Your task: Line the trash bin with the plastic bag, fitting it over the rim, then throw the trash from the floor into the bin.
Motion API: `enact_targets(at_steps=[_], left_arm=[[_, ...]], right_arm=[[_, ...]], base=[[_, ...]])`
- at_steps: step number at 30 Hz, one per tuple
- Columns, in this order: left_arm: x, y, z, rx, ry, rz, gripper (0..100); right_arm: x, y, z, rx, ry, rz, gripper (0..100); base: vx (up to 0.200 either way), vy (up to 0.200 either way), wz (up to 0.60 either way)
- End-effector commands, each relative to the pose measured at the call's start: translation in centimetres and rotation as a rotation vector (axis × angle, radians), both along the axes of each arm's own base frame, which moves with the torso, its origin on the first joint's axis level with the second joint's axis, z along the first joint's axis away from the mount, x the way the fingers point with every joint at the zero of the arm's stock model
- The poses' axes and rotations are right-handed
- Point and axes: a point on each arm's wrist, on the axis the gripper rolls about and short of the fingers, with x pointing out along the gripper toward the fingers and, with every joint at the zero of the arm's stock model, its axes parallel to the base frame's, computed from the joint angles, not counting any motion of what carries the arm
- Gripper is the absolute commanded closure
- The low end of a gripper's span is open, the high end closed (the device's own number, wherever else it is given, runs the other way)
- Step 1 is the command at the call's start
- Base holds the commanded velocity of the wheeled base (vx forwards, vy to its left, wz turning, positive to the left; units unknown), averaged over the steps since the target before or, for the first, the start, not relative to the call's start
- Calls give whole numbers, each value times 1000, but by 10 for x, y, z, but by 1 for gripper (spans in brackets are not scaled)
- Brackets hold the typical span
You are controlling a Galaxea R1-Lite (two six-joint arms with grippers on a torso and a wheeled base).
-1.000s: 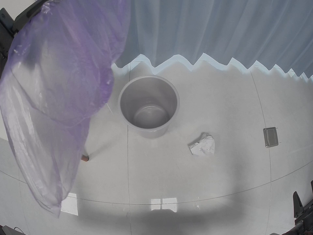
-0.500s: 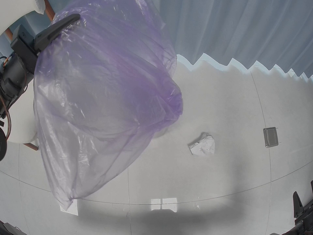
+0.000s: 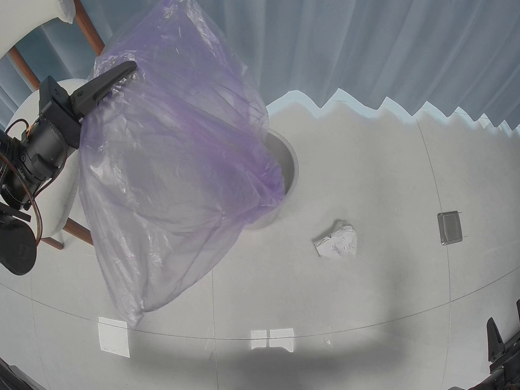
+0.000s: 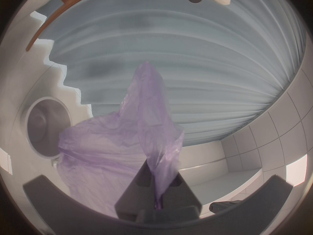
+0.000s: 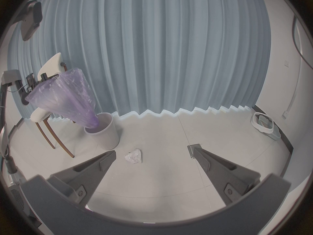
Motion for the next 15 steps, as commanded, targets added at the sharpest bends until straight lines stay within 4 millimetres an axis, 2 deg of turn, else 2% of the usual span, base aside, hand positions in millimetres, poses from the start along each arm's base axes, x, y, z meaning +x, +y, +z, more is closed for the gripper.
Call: enact_targets(at_steps=[1,9,15], left_arm=[[12,-5,-12,11,23,-6,100],[23,-17,-12,24,-17,-14,100],[34,-26,-26,44,-1,-12,100]], right_arm=[[0,0,-5,0,0,0,0],[0,0,-5,0,0,0,0],[0,0,-5,0,0,0,0]], base=[[0,0,0],[0,0,0],[0,0,0]])
